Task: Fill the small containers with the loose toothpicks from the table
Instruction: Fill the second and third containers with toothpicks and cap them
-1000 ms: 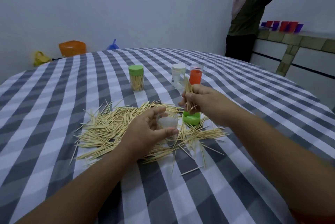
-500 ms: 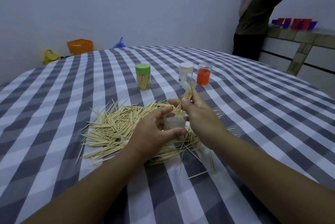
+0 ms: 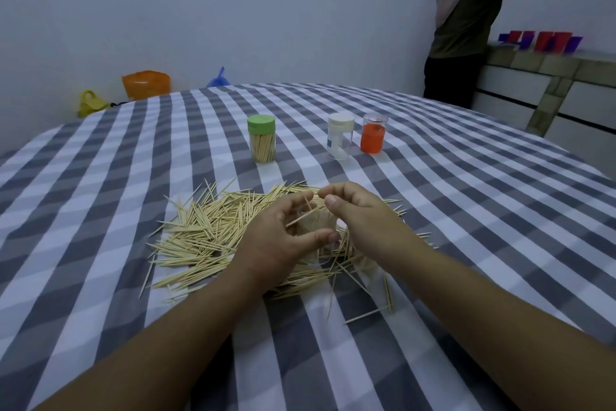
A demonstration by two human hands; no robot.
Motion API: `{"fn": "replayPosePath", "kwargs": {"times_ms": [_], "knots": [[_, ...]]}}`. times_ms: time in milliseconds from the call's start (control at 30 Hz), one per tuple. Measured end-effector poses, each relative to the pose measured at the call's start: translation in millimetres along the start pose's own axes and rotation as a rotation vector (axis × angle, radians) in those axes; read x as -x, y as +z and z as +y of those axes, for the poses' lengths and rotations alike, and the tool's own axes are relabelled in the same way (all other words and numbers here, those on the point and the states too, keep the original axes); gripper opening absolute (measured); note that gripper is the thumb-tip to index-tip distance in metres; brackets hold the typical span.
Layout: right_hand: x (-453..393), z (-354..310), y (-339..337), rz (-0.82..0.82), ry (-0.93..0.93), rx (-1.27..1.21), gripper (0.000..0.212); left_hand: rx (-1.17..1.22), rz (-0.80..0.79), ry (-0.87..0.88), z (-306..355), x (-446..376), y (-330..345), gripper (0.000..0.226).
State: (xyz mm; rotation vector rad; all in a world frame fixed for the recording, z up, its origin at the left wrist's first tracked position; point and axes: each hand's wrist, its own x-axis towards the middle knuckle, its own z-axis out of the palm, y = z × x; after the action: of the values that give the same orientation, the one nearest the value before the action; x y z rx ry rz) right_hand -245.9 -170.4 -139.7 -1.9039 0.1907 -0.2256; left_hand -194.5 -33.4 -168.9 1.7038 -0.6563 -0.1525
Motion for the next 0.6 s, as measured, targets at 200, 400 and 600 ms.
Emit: {"fn": "replayPosePath", "kwargs": {"times_ms": [200, 400, 600], "knots": [[-1.9, 0.2, -6.9, 0.054, -0.013, -0.005, 0.018, 0.031, 0.0, -0.012, -1.5, -0.2, -0.4, 0.081], [-4.4, -3.4, -23.9, 0.034, -0.066, 0.153, 0.02, 0.045, 0.009, -0.022, 1.0, 0.5, 0.1, 0.084], [-2.9, -1.4, -71.6, -0.167, 0.078, 0.634, 0.026, 0.05, 0.006, -0.025, 1.2, -0.4, 0.4, 0.084]]}}
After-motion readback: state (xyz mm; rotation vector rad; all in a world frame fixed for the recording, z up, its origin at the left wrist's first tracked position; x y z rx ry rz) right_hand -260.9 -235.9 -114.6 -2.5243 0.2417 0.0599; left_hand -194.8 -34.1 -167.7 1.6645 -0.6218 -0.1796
